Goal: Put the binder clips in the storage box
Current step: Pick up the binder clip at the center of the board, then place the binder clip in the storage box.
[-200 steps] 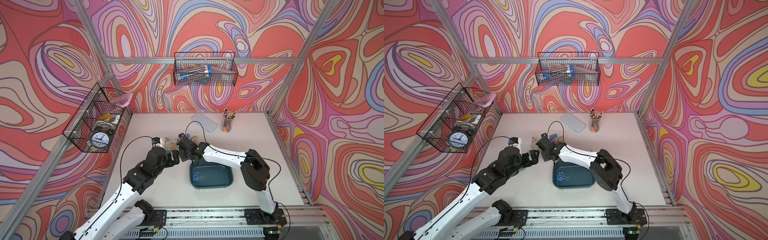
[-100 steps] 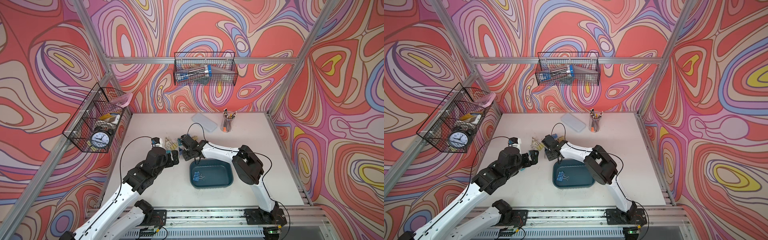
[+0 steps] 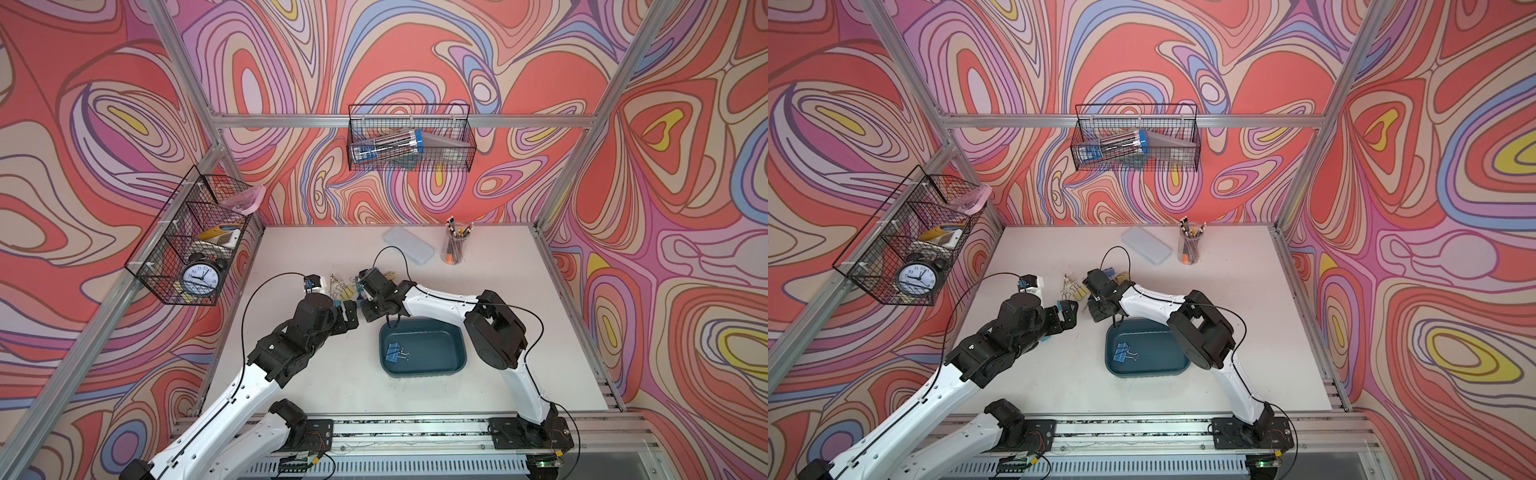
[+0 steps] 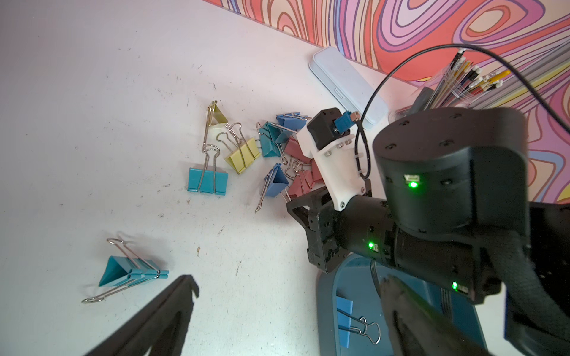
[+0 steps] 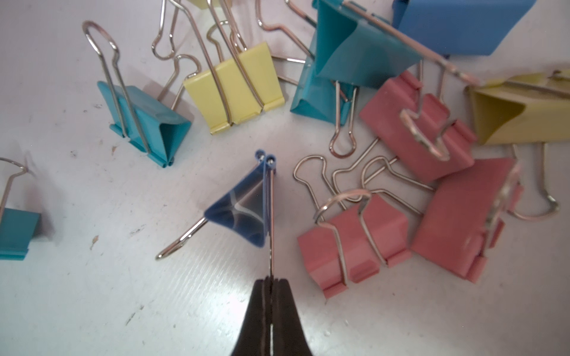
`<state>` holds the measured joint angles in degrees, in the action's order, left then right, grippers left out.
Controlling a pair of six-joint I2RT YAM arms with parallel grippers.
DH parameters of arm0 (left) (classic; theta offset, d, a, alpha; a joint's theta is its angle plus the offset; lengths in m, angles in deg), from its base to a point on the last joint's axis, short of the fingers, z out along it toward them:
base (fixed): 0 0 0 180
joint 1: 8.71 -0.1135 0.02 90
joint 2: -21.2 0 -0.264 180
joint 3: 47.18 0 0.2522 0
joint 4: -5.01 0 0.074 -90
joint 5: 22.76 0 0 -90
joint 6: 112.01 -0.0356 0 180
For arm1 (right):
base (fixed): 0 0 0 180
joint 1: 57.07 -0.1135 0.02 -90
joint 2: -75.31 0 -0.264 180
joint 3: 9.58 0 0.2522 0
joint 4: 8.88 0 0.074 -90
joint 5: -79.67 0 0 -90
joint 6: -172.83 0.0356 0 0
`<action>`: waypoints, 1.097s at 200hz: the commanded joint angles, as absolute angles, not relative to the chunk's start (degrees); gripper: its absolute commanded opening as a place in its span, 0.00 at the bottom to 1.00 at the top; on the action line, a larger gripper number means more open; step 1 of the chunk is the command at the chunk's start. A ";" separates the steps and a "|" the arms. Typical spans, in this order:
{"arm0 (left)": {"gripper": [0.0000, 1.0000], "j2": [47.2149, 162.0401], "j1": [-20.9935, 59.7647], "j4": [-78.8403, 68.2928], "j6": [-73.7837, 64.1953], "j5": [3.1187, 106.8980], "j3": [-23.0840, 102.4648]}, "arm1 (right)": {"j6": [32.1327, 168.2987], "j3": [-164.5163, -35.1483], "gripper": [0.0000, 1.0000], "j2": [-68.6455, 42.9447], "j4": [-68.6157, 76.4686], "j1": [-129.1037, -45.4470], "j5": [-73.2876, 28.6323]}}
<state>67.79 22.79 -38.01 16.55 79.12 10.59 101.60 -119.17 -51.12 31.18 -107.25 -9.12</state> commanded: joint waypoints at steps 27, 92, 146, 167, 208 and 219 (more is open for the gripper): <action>0.99 64.36 22.37 -38.32 15.44 78.90 11.32 | 103.68 -114.04 0.00 -37.67 30.93 -107.05 -12.16; 0.99 60.18 22.37 -35.43 14.04 78.17 10.71 | 105.97 -97.88 0.00 -14.30 41.95 -107.01 -24.93; 0.99 62.89 22.36 -32.69 15.12 75.84 9.70 | 110.32 -87.02 0.00 -8.37 47.32 -107.00 -36.01; 0.99 63.84 22.42 -32.27 15.35 74.78 9.72 | 110.99 -87.34 0.00 -11.79 47.72 -107.05 -33.97; 0.99 64.57 22.38 -33.74 14.59 74.42 10.36 | 111.16 -89.34 0.00 -15.98 46.19 -103.83 -31.53; 0.99 64.70 22.37 -33.75 14.67 74.36 10.27 | 110.43 -90.16 0.00 -18.02 46.25 -103.07 -32.61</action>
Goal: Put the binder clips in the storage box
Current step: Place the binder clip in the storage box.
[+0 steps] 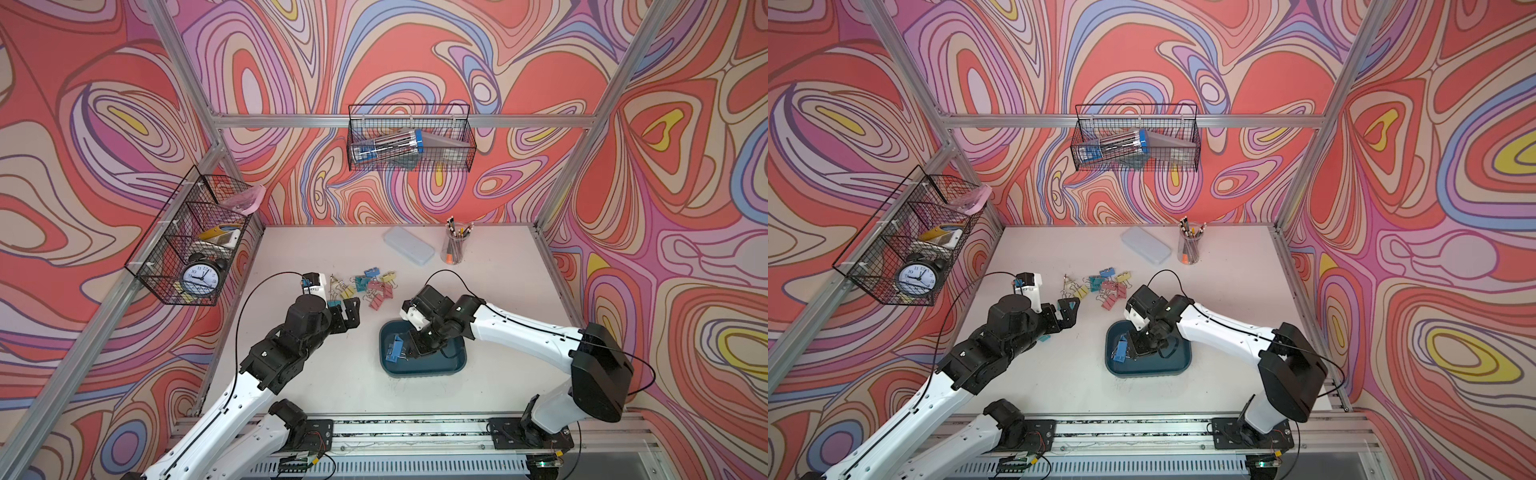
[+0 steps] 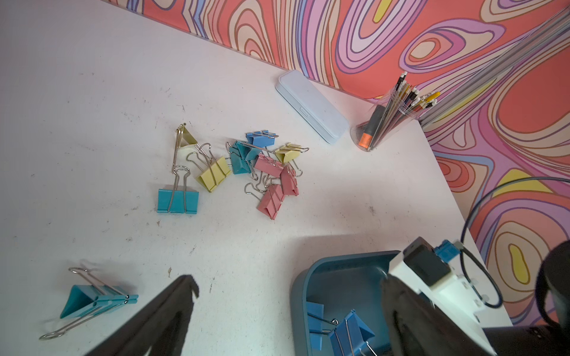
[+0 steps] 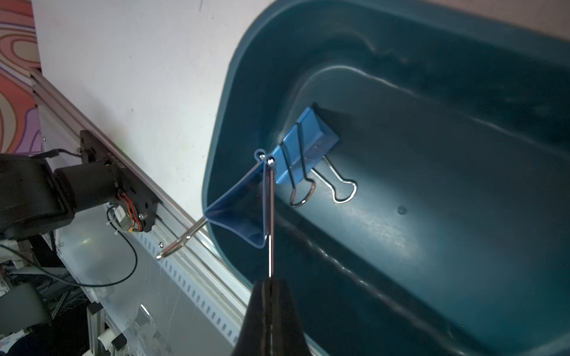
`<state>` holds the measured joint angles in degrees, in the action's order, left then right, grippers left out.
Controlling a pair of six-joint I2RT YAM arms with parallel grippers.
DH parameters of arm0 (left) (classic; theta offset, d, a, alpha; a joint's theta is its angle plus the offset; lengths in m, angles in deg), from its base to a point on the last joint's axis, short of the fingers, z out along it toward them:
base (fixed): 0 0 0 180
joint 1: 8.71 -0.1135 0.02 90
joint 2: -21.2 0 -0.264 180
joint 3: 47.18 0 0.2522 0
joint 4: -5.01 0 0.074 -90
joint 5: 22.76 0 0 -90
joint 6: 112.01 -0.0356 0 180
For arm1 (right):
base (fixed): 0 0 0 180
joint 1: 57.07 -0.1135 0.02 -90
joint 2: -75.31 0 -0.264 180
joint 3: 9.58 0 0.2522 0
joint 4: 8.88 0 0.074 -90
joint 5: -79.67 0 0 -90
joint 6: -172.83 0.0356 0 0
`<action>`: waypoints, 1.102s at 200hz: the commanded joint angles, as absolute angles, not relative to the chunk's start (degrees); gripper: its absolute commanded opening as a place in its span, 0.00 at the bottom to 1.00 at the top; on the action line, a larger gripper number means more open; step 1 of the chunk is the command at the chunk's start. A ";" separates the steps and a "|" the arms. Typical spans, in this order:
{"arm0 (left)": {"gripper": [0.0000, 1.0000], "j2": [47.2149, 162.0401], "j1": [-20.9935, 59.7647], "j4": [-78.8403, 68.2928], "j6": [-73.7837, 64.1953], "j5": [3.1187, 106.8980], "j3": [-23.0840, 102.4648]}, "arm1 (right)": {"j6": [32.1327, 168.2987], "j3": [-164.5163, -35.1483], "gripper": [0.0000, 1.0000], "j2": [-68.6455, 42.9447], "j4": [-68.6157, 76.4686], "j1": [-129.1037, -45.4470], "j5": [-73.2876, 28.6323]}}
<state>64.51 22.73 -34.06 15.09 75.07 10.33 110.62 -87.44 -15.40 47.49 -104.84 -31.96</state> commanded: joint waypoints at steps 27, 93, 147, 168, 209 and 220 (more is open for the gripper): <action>0.99 65.19 22.34 -33.59 14.66 73.99 10.18 | 109.68 -92.28 0.00 -22.54 45.51 -102.50 -33.81; 0.99 66.69 22.37 -34.71 14.12 75.33 10.15 | 108.90 -93.13 0.03 -27.69 43.44 -100.69 -33.29; 0.99 71.35 18.89 -42.96 15.27 79.41 14.10 | 110.22 -93.83 0.28 -22.32 44.59 -100.34 -23.87; 0.99 73.88 13.48 -45.96 16.99 76.63 15.56 | 111.58 -94.18 0.30 -18.69 43.94 -100.37 -21.66; 0.97 79.52 1.68 -48.96 21.46 68.40 15.58 | 116.80 -90.28 0.45 -8.45 36.49 -100.40 -19.90; 0.97 80.85 -0.53 -49.14 21.93 66.67 15.13 | 118.62 -87.78 0.51 -6.18 32.94 -100.36 -20.38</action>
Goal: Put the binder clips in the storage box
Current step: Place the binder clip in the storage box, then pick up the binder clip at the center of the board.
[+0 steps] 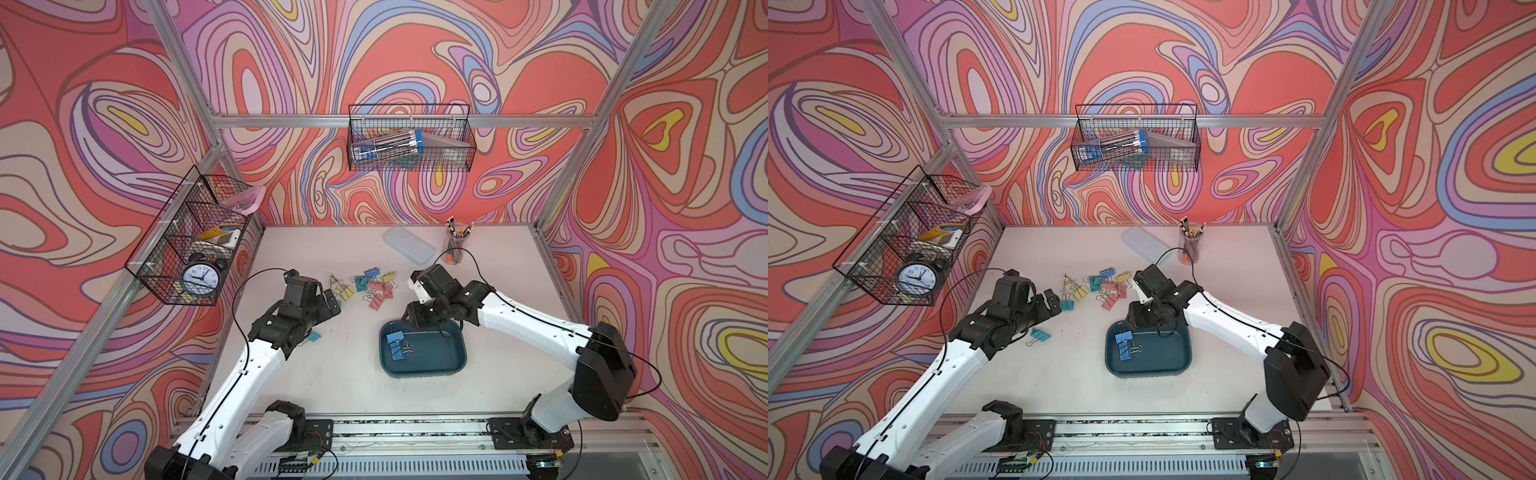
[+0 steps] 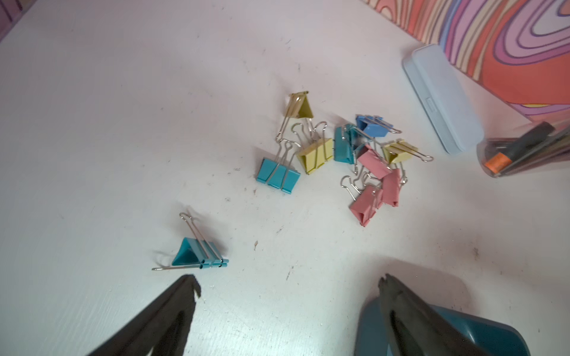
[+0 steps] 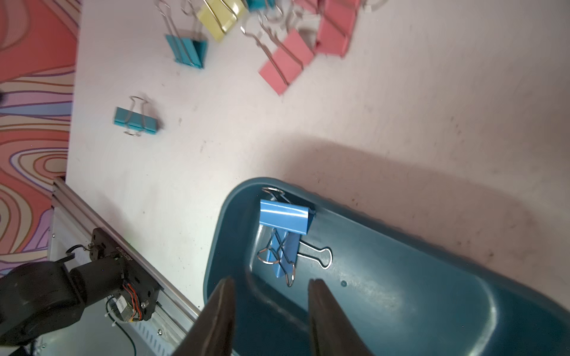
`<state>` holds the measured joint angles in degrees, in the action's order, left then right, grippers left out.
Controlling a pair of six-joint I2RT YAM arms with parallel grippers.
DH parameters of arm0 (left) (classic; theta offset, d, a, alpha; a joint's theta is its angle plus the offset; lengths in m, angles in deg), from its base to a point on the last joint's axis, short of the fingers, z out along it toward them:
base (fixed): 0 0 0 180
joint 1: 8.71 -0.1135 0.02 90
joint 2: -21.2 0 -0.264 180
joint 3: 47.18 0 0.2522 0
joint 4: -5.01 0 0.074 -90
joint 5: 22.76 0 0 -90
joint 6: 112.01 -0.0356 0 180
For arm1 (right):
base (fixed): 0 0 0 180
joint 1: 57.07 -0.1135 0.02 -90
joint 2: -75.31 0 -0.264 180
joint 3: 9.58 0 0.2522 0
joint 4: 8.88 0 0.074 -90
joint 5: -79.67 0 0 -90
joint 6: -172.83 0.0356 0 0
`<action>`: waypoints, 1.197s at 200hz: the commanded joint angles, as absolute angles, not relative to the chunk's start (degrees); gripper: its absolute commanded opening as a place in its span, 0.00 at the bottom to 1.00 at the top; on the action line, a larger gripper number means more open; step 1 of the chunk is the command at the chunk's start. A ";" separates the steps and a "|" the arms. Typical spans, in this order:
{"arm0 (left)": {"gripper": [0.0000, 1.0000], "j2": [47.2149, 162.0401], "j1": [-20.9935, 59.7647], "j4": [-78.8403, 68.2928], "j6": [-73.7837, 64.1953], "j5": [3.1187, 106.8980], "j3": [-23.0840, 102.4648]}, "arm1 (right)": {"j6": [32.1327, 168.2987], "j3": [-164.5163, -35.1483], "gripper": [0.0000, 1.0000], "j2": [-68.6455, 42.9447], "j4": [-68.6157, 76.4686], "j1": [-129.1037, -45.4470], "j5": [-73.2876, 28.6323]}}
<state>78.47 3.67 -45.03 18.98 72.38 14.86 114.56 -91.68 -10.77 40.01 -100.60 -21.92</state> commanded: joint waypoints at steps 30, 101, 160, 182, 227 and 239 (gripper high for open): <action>0.97 85.22 -3.61 -48.12 19.42 68.26 12.43 | 121.58 -82.92 0.59 -3.23 26.85 -100.33 -22.26; 0.82 90.73 -5.64 -36.63 13.29 67.91 4.26 | 121.51 -81.91 0.60 -2.53 27.64 -100.40 -25.18; 0.59 93.31 -5.64 -34.68 12.53 64.68 4.21 | 124.46 -79.60 0.60 0.66 27.88 -100.36 -23.99; 0.56 93.62 -5.64 -33.77 13.18 62.87 3.63 | 125.10 -79.42 0.60 1.44 28.57 -100.40 -22.96; 0.59 94.00 -5.64 -31.62 13.64 60.33 2.12 | 126.94 -78.76 0.60 2.25 28.78 -100.39 -22.12; 0.59 94.56 -5.63 -31.87 12.87 60.56 2.33 | 127.44 -78.54 0.60 2.58 28.60 -100.40 -21.95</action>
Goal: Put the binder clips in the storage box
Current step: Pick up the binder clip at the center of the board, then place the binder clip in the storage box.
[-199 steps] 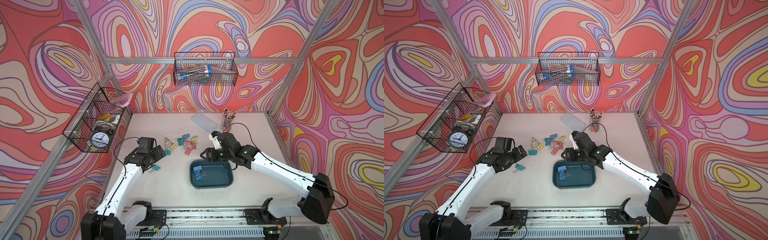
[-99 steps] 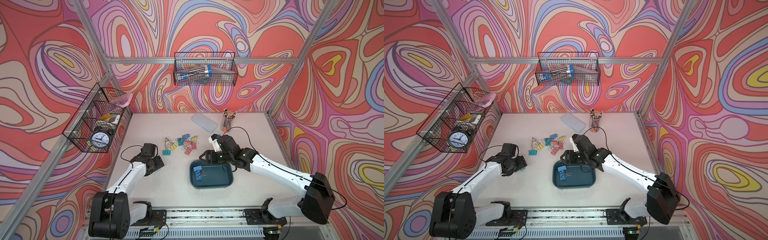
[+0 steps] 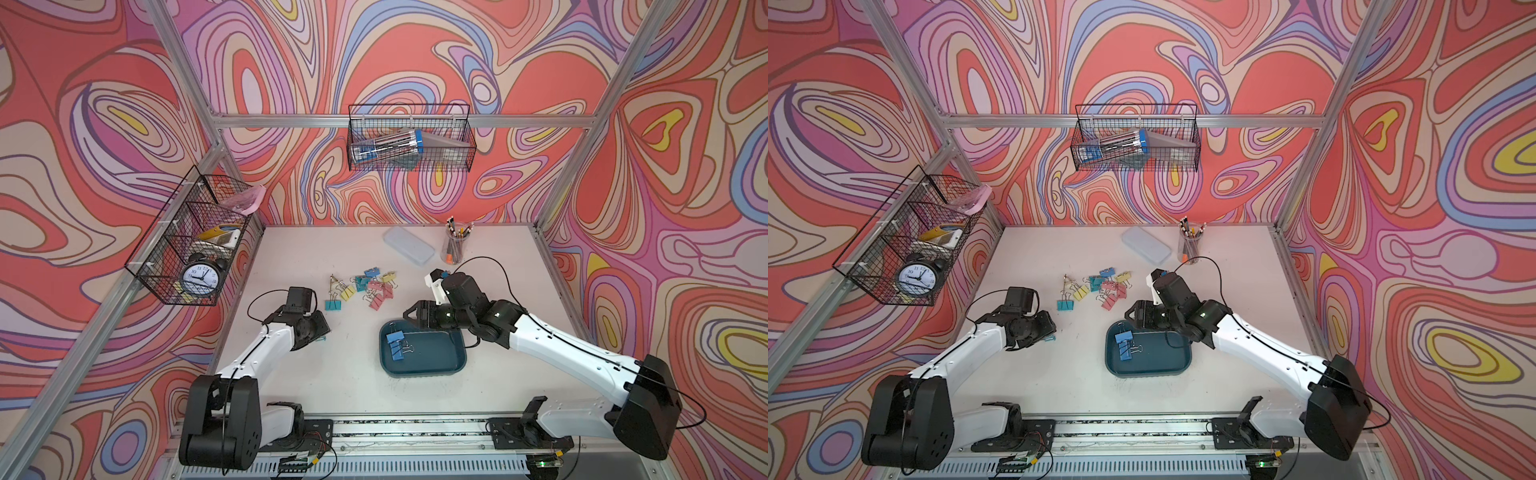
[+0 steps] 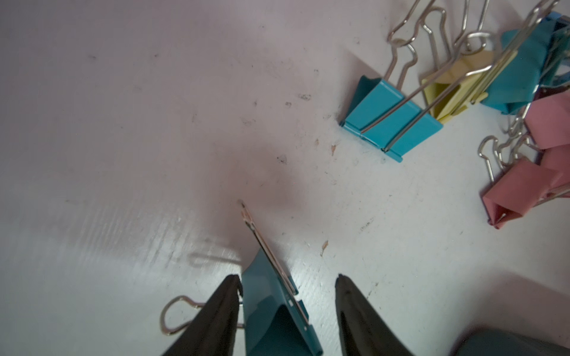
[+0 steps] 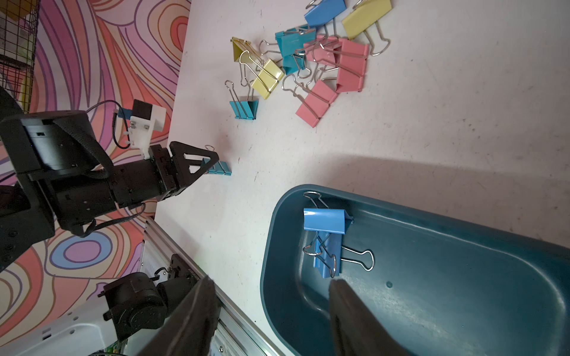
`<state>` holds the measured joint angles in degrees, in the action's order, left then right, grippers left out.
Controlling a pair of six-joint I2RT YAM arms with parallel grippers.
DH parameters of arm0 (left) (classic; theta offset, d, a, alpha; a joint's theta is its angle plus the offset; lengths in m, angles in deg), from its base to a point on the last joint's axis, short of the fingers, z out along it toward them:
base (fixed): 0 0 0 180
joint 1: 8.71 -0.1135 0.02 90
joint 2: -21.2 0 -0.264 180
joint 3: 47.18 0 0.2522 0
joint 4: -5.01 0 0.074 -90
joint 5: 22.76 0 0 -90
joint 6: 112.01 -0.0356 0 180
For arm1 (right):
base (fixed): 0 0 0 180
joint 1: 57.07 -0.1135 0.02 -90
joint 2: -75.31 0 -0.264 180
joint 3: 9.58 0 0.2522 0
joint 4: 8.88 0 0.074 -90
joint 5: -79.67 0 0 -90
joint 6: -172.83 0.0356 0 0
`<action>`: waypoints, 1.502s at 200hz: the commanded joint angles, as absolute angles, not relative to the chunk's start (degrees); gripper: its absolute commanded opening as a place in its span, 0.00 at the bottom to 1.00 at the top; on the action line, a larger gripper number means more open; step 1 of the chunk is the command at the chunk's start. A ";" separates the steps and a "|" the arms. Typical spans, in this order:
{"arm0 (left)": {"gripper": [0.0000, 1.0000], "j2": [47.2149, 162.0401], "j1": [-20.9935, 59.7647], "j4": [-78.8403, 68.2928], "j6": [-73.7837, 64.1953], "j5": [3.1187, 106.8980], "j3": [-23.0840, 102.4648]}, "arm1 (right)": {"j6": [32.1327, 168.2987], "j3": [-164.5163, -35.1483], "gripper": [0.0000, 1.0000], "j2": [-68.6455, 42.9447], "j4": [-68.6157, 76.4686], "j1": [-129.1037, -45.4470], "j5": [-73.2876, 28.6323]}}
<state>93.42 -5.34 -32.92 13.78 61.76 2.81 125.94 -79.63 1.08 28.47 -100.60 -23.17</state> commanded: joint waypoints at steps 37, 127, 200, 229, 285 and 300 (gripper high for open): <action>0.49 95.03 -5.64 -30.78 10.95 58.49 2.29 | 128.83 -77.51 0.60 3.24 28.14 -100.40 -21.26; 0.25 94.54 -5.55 -34.20 13.74 58.38 2.79 | 130.08 -77.07 0.60 1.84 27.19 -100.39 -20.23; 0.22 82.30 22.42 -44.08 18.06 62.37 16.64 | 130.12 -78.88 0.73 2.82 31.37 -98.31 -7.23; 0.22 87.29 42.74 -45.35 13.23 74.73 23.58 | 130.15 -78.02 0.75 3.74 31.60 -95.76 -7.46; 0.21 99.88 61.67 -38.08 1.06 93.36 22.13 | 131.83 -74.40 0.75 6.08 31.24 -95.39 -8.72; 0.22 100.21 62.52 -34.35 -1.11 92.53 18.88 | 132.22 -73.48 0.75 6.90 31.23 -95.39 -8.98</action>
<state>100.00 61.52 -38.56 5.27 86.42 22.75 131.17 -75.31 5.16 30.64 -95.51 -8.88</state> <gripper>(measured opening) 0.369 0.751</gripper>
